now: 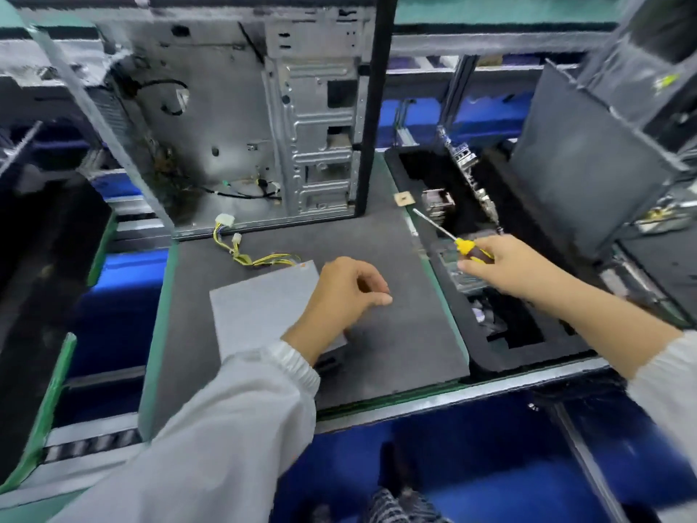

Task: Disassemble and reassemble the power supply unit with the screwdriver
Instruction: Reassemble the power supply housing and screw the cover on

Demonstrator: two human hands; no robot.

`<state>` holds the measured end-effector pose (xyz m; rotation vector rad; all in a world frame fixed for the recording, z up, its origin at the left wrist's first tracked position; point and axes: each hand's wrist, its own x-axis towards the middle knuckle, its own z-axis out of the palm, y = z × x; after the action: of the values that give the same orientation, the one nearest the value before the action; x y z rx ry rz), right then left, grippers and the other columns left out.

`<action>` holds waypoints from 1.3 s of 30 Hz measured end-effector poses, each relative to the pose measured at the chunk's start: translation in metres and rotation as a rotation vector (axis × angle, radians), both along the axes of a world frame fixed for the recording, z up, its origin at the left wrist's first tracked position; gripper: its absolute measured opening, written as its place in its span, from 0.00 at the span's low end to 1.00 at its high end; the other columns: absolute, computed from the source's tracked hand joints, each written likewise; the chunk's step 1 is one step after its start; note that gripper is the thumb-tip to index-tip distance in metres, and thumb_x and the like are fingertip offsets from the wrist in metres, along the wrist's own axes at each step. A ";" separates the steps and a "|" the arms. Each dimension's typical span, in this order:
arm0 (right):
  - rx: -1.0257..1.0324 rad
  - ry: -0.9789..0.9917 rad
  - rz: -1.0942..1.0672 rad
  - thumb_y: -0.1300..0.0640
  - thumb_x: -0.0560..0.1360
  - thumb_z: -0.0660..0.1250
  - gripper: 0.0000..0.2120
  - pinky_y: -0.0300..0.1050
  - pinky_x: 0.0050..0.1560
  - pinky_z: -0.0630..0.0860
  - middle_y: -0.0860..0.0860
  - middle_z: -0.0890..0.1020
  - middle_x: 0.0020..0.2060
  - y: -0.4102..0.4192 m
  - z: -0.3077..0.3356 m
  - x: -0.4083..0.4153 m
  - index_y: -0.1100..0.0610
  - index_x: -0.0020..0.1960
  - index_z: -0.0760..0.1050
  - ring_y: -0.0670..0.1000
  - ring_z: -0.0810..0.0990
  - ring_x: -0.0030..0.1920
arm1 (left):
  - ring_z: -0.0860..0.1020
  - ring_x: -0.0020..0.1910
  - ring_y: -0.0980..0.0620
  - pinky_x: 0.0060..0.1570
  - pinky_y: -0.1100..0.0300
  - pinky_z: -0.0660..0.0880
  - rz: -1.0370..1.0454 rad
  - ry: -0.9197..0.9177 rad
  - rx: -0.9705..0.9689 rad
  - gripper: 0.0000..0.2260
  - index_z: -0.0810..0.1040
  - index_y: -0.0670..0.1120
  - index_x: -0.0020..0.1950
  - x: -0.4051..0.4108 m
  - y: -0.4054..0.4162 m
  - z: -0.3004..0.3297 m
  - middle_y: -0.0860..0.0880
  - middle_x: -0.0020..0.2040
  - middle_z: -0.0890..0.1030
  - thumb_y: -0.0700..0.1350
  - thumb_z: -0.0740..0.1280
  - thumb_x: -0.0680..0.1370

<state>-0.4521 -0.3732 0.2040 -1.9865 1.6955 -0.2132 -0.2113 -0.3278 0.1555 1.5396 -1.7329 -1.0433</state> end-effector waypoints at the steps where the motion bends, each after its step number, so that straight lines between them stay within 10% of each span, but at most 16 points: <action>1: -0.011 0.004 -0.042 0.53 0.75 0.69 0.11 0.44 0.32 0.59 0.52 0.66 0.29 -0.011 -0.004 -0.021 0.59 0.38 0.74 0.51 0.64 0.30 | 0.76 0.32 0.60 0.35 0.75 0.69 -0.027 -0.047 0.014 0.04 0.85 0.41 0.41 -0.017 -0.014 -0.002 0.48 0.37 0.83 0.38 0.78 0.69; 8: 0.003 0.009 -0.173 0.52 0.74 0.68 0.11 0.46 0.36 0.75 0.54 0.76 0.27 -0.071 -0.054 -0.107 0.53 0.34 0.76 0.54 0.78 0.29 | 0.80 0.46 0.45 0.49 0.51 0.78 -0.078 -0.485 0.133 0.08 0.82 0.43 0.43 -0.079 -0.090 -0.039 0.44 0.44 0.84 0.47 0.75 0.74; 12: 0.010 -0.016 -0.133 0.49 0.72 0.71 0.08 0.45 0.34 0.70 0.47 0.74 0.26 -0.102 -0.075 -0.127 0.46 0.35 0.77 0.49 0.72 0.30 | 0.79 0.46 0.43 0.40 0.56 0.72 -0.062 -0.658 0.200 0.14 0.74 0.45 0.42 -0.085 -0.106 -0.061 0.45 0.45 0.81 0.54 0.69 0.77; 39: -0.069 0.227 0.303 0.45 0.72 0.70 0.15 0.49 0.39 0.73 0.49 0.74 0.40 -0.169 -0.114 -0.101 0.55 0.37 0.74 0.51 0.74 0.40 | 0.75 0.34 0.59 0.40 0.57 0.76 0.097 -0.485 0.162 0.06 0.78 0.52 0.41 -0.068 -0.125 -0.064 0.55 0.34 0.78 0.49 0.71 0.76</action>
<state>-0.5536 -0.5421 0.0898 -2.3620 1.5061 0.0643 -0.2790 -0.4527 0.0915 2.0912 -1.8934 -0.8222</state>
